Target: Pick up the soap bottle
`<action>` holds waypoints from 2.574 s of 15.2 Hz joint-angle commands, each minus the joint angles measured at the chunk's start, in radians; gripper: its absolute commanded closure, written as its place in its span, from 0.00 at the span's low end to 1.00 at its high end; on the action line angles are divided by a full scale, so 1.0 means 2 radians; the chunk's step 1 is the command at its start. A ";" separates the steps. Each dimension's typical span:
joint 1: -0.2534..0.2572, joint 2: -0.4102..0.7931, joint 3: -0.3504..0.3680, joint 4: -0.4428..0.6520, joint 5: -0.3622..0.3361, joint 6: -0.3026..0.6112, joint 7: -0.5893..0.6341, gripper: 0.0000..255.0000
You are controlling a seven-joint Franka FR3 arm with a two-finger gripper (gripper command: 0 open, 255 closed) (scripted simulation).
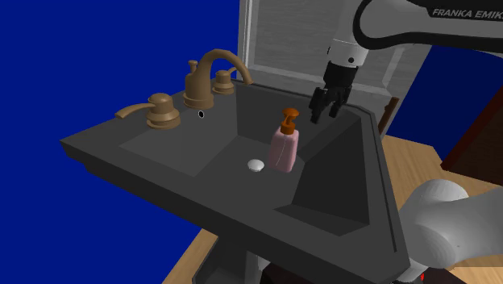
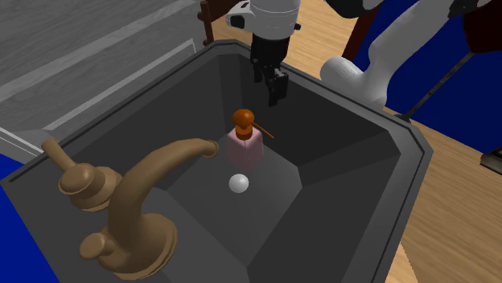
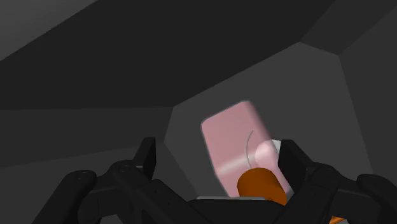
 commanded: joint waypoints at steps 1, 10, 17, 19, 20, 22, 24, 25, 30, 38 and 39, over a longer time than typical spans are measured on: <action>0.000 0.000 0.000 0.000 0.000 0.000 0.000 0.00; 0.021 0.127 0.007 0.098 0.068 0.043 0.033 0.00; 0.021 0.122 0.008 0.050 0.070 0.086 0.028 0.00; 0.021 0.123 0.008 0.050 0.070 0.086 0.028 1.00; 0.021 0.123 0.007 0.051 0.070 0.086 0.028 1.00; 0.021 0.123 0.007 0.051 0.070 0.086 0.028 1.00; 0.021 0.123 0.007 0.051 0.070 0.086 0.028 1.00; 0.021 0.123 0.007 0.051 0.070 0.085 0.027 1.00; 0.021 0.123 0.008 0.064 0.069 0.073 0.030 1.00; 0.021 0.132 0.006 0.125 0.068 0.021 0.036 1.00; 0.021 0.133 0.006 0.133 0.068 0.014 0.037 1.00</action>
